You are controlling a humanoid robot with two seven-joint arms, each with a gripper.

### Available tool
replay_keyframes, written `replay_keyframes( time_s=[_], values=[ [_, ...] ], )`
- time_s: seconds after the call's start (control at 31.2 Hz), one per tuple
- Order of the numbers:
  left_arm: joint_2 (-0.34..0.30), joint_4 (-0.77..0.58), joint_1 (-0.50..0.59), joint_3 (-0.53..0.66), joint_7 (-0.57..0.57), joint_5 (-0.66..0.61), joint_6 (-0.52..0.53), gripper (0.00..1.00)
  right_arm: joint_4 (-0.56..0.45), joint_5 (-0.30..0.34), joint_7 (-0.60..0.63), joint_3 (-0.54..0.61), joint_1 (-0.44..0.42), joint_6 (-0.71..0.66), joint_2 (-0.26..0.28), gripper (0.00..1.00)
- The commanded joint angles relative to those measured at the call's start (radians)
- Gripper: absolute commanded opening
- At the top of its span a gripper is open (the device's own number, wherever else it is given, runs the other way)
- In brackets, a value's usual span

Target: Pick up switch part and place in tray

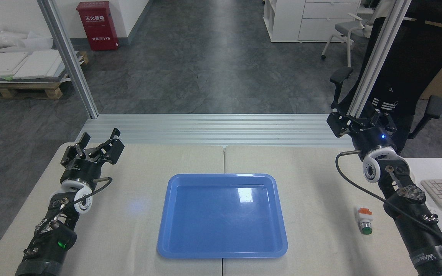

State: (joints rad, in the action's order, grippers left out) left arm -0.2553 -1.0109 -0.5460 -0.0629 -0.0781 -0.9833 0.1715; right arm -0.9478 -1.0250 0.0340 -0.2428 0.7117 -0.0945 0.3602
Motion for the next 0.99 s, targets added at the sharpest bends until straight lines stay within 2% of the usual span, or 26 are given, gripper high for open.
replay_keyframes(
  time_s=[0.0,0.96],
  values=[
    [-0.001,0.000,0.000,0.000,0.000,0.000,0.000,1.00,0.026,0.009,0.001,0.013,0.003,-0.028,0.003,0.98],
    [0.001,0.000,0.000,0.000,0.000,0.001,0.000,1.00,0.034,0.011,-0.002,0.011,0.002,-0.028,-0.010,0.99]
  ],
)
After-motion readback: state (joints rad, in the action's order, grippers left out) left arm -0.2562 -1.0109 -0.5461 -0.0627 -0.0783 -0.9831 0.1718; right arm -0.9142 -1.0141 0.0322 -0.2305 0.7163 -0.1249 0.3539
